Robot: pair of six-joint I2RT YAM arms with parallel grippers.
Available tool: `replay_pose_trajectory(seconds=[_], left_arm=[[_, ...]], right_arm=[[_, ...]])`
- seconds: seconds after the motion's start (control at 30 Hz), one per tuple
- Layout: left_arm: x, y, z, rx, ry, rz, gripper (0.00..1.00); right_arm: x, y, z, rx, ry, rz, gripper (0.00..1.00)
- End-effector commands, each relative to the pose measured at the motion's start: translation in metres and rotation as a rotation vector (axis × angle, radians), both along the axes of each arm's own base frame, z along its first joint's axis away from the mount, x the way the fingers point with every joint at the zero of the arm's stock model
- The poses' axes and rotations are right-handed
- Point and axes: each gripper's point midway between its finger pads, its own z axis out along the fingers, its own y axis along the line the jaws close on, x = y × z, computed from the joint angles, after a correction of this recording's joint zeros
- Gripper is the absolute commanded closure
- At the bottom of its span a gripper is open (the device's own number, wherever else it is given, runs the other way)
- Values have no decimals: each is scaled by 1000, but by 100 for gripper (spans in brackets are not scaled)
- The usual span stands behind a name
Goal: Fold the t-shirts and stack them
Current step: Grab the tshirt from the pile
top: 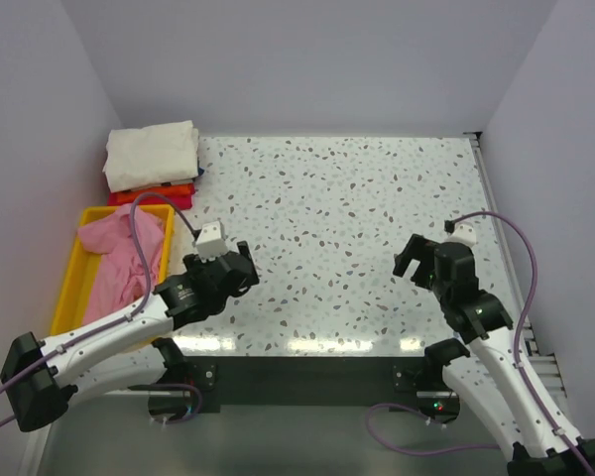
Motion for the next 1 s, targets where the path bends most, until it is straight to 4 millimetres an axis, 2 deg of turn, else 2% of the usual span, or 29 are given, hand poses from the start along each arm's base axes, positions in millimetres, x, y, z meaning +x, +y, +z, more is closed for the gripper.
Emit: replay_pose_trajectory(seconds=[0.0, 0.07, 0.1, 0.13, 0.2, 0.3, 0.33, 0.4, 0.43, 0.5, 0.53, 0.6, 0.63, 0.67, 0.7, 0.73, 0.77, 0.8, 0.83, 0.87, 0.93, 0.97], left_arm=[[9, -2, 22, -19, -41, 41, 0], [12, -1, 32, -17, -54, 65, 0], [11, 2, 31, -4, -42, 87, 0], [15, 6, 40, -2, -65, 123, 0], [17, 15, 45, 34, -69, 163, 0], [30, 42, 59, 59, -95, 286, 0], [39, 61, 62, 36, -80, 361, 0], [53, 73, 71, 12, -101, 374, 0], [59, 85, 67, -12, -83, 398, 0], [69, 97, 70, -27, -87, 413, 0], [73, 111, 69, -41, -77, 454, 0], [83, 126, 64, -22, -65, 490, 0], [87, 142, 58, -38, -38, 532, 0], [92, 149, 46, -29, 9, 547, 0], [97, 157, 41, -39, 18, 570, 0], [100, 174, 34, -56, 39, 613, 0], [106, 182, 21, -54, 76, 629, 0], [111, 188, 19, -64, 82, 640, 0], [114, 205, 13, -83, 96, 673, 0], [118, 212, 1, -71, 134, 681, 0], [125, 228, -1, -52, 143, 723, 0], [128, 232, -11, -39, 169, 727, 0]], right_arm=[[6, 1, 22, -9, -66, 23, 1], [7, 3, 24, -4, -72, 32, 1], [7, 6, 24, 1, -71, 46, 1], [8, 7, 24, 5, -73, 53, 1], [9, 10, 24, 12, -73, 71, 1], [8, 12, 21, 12, -61, 82, 1], [8, 12, 19, 10, -57, 84, 1], [8, 13, 17, 8, -55, 90, 1], [8, 14, 16, 10, -54, 98, 1], [7, 15, 15, 9, -47, 107, 1], [7, 17, 15, 13, -47, 113, 1], [7, 17, 14, 9, -46, 116, 1], [7, 17, 12, 8, -40, 116, 1], [7, 18, 11, 9, -35, 123, 1], [7, 19, 11, 8, -34, 129, 2], [7, 20, 10, 8, -29, 135, 1], [6, 20, 8, 9, -23, 139, 1], [7, 21, 8, 8, -21, 141, 2], [7, 20, 8, 8, -21, 140, 1], [7, 21, 8, 9, -19, 141, 1], [8, 21, 7, 7, -15, 140, 1], [9, 21, 6, 4, -12, 139, 1]])
